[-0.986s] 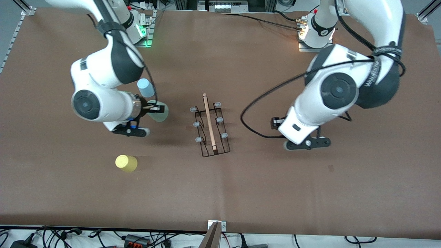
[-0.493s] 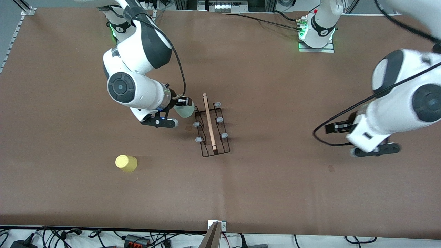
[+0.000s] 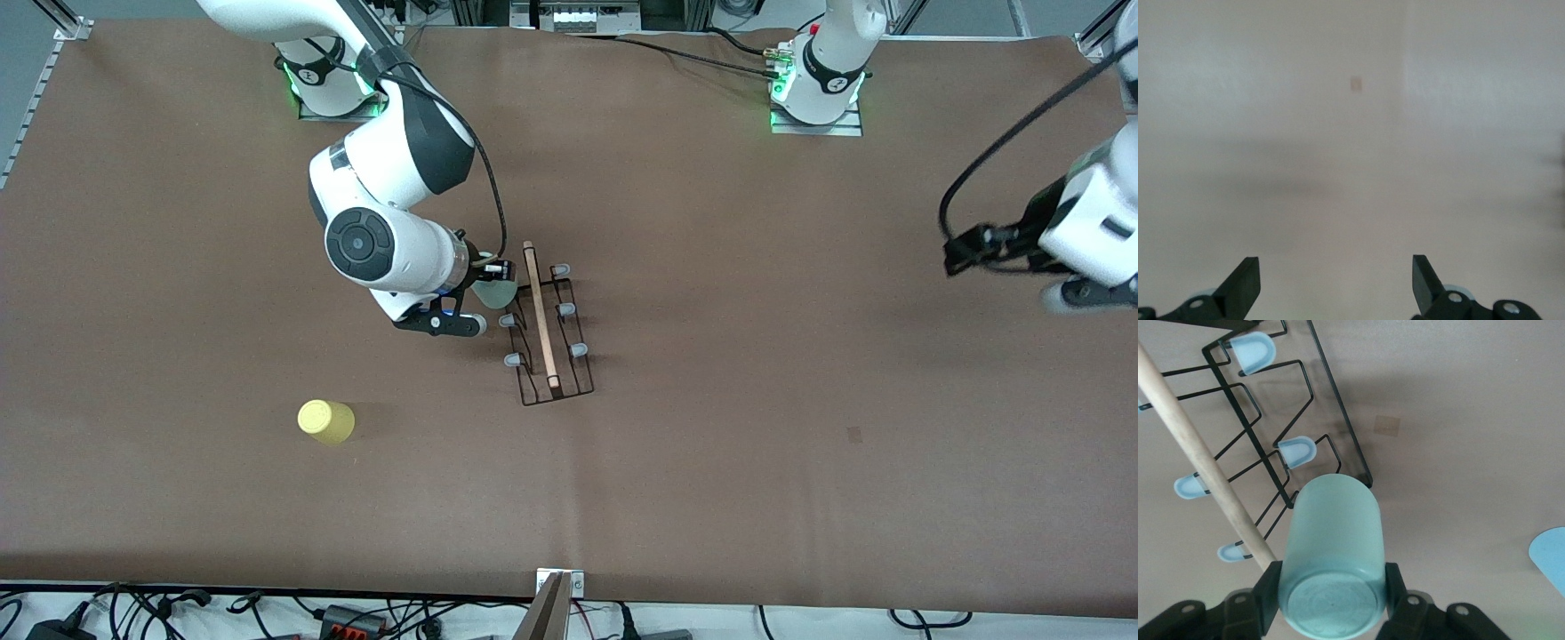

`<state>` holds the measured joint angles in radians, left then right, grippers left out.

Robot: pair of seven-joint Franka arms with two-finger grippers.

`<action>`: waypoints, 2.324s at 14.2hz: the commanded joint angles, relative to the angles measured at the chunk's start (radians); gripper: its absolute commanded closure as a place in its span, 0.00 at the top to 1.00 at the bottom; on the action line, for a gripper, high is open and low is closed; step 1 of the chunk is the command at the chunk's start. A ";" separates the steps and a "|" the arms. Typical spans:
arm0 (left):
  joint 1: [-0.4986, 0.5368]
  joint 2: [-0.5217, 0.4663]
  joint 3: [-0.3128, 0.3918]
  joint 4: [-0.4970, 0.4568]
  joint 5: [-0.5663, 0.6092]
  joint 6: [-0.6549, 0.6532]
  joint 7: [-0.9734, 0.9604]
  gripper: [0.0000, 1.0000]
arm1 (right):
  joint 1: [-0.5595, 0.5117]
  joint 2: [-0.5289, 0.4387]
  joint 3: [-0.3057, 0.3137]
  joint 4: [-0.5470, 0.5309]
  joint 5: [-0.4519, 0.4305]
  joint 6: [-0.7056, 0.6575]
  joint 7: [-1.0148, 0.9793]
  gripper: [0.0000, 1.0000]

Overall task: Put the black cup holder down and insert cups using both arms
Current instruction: 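Release the rack and withdraw the left gripper while the right gripper carries the cup, then place the teal cup onto a rack peg with the right gripper, then move the right gripper to the yellow cup and grasp it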

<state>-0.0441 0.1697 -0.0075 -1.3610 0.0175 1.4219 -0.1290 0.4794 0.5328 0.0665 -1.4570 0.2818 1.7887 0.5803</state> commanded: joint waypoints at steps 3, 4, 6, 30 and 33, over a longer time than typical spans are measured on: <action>0.021 -0.105 0.018 -0.257 -0.059 0.124 0.049 1.00 | 0.021 0.042 -0.002 0.017 0.011 0.018 0.010 0.30; 0.020 -0.117 0.017 -0.291 -0.059 0.146 0.049 1.00 | 0.025 0.044 -0.001 0.017 0.011 0.029 0.010 0.30; 0.020 -0.118 0.004 -0.288 -0.047 0.140 0.045 1.00 | 0.028 0.053 -0.001 0.017 0.008 0.031 0.010 0.30; 0.035 -0.096 0.009 -0.239 0.001 0.124 0.045 1.00 | -0.168 0.266 -0.272 0.152 -0.200 0.356 -0.329 1.00; 0.035 -0.095 0.007 -0.239 0.001 0.124 0.045 1.00 | -0.174 0.292 -0.271 0.147 -0.197 0.354 -0.362 1.00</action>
<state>-0.0158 0.0824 0.0096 -1.5980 0.0003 1.5544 -0.0947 0.3146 0.7936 -0.2102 -1.3411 0.0866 2.1526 0.2493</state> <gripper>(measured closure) 0.000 0.000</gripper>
